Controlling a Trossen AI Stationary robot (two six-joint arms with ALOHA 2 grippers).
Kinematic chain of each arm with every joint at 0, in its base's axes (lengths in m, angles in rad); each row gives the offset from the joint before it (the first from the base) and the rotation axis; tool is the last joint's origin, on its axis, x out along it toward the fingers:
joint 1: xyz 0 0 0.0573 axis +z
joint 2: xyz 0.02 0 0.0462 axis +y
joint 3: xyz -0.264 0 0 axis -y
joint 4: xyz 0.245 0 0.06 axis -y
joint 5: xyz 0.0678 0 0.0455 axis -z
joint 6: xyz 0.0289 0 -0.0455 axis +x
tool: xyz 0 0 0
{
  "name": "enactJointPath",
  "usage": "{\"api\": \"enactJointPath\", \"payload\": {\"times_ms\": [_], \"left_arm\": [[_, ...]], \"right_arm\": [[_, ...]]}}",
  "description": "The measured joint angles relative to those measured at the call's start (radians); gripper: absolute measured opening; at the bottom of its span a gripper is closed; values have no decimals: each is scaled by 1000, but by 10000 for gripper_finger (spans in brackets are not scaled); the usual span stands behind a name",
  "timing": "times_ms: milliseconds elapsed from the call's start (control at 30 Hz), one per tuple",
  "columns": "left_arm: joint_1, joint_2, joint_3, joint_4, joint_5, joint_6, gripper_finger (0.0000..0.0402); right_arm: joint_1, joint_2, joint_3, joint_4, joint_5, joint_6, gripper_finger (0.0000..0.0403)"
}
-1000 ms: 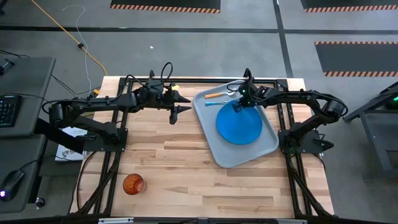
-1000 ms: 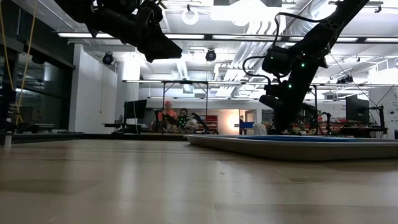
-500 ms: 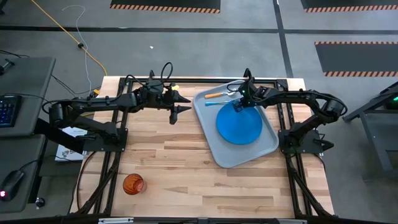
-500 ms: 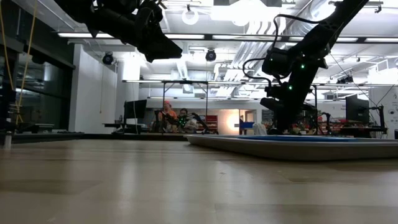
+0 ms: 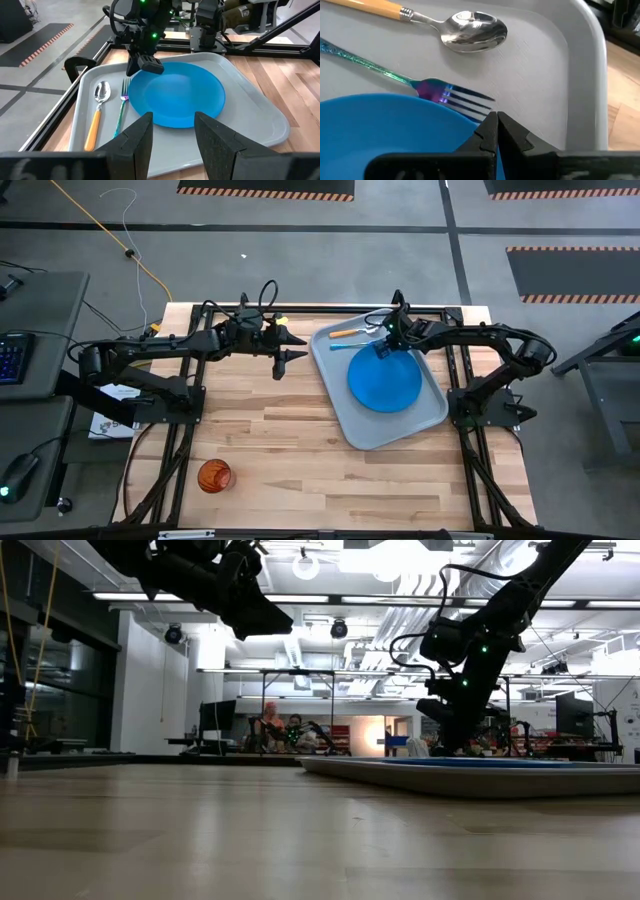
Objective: Pick and place plate/cup/fork/spoon on tray
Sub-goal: Put the blue fork on the gray serving tray to the right of the yellow spoon
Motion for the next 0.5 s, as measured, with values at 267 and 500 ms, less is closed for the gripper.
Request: {"api": "enactJointPath", "payload": {"times_ms": [267,500], "left_arm": [[0,0,0,0,0,0,133],[0,0,0,1,0,-3,133]], "right_arm": [[0,3,0,-28,-4,22,0],[0,53,0,1,-1,27,0]]}}
